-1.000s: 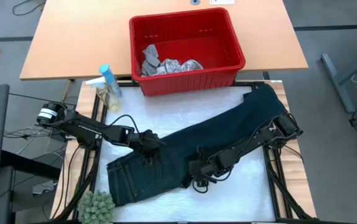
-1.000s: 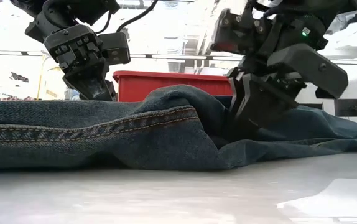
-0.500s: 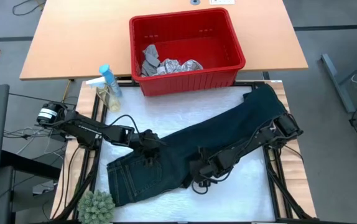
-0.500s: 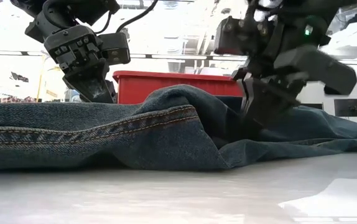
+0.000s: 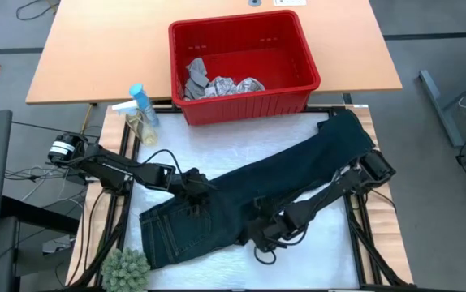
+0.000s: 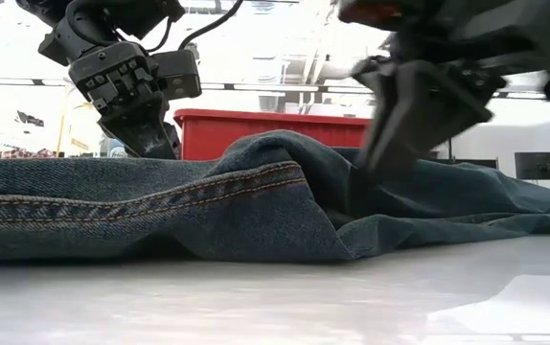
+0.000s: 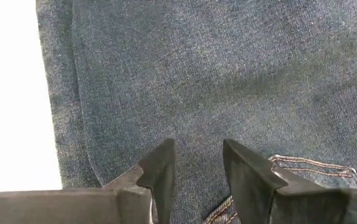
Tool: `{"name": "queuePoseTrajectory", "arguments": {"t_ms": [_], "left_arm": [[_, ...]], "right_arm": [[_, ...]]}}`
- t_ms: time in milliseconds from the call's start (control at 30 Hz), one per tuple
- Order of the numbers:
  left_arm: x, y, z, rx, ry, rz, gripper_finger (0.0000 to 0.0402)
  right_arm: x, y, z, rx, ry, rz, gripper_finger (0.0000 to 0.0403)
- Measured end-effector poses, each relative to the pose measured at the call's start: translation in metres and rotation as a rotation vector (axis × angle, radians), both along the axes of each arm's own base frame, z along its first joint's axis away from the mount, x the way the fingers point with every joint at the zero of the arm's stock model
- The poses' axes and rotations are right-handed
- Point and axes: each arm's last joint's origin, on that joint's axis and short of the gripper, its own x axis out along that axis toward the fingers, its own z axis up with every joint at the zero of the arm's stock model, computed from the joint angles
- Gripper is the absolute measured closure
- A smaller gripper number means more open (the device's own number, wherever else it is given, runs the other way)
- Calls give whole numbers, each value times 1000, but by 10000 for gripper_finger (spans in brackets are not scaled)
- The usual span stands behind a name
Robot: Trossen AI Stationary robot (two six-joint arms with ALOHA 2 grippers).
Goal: Fold Laundry from Bin
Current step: Fold the blue jeans
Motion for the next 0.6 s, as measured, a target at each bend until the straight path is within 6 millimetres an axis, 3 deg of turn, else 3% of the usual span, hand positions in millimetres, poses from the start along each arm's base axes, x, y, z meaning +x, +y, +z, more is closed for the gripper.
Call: {"name": "queuePoseTrajectory", "arguments": {"t_ms": [133, 233, 367, 600], "left_arm": [[0, 0, 0, -1, 0, -2, 278], [0, 0, 0, -1, 1, -2, 278], [0, 0, 0, -2, 4, -2, 278], [-2, 0, -2, 2, 32, -2, 278]], "right_arm": [[9, -6, 2, 8, -30, 40, 213], [12, -13, 2, 11, -29, 16, 182], [14, -18, 1, 18, -29, -2, 180], [18, -13, -19, 57, 16, 43, 198]]}}
